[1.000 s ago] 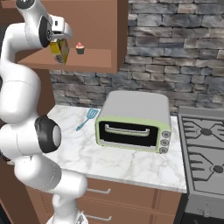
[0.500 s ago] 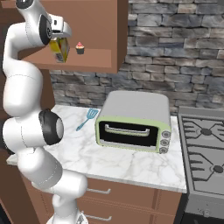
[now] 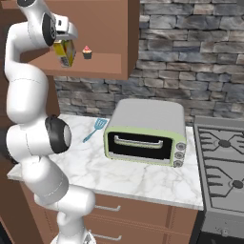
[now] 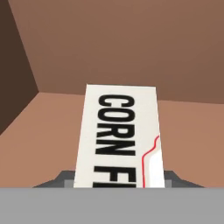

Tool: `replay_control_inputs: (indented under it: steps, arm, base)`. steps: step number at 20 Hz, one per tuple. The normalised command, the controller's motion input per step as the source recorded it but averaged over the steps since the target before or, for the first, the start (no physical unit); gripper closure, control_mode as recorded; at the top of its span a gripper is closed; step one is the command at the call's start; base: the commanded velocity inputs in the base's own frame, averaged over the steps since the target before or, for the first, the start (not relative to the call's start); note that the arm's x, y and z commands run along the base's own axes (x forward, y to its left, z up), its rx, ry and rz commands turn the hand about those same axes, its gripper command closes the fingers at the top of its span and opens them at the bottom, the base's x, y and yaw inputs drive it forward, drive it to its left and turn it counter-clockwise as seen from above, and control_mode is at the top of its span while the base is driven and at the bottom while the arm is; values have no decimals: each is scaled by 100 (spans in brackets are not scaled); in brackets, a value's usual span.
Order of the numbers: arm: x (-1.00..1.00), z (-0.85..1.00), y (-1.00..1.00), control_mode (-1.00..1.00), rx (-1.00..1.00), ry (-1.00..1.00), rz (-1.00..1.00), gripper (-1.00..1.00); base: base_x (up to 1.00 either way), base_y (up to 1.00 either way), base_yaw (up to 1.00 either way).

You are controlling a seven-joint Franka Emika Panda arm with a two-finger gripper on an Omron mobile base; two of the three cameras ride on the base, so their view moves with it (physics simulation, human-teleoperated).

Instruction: Pick the cereal and canned food from the counter and place them in the cabinets closest to them.

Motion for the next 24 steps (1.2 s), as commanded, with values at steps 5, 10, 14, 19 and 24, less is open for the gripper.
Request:
replay_control_inputs:
  steps: [5, 10, 14, 19, 24]
  arm:
    - [1, 0, 0, -100, 0, 2, 0, 100]
    - [0, 0, 0, -100, 0, 3, 0, 100]
    - [0, 0, 0, -100, 1, 4, 0, 100]
    - [0, 0, 0, -100, 0, 2, 0, 100]
    - [5, 0, 3, -100, 0, 0, 0, 100]
  base:
    - [0, 0, 0]
    - [0, 0, 0]
    - [0, 0, 0]
    - [0, 0, 0]
    - [0, 0, 0]
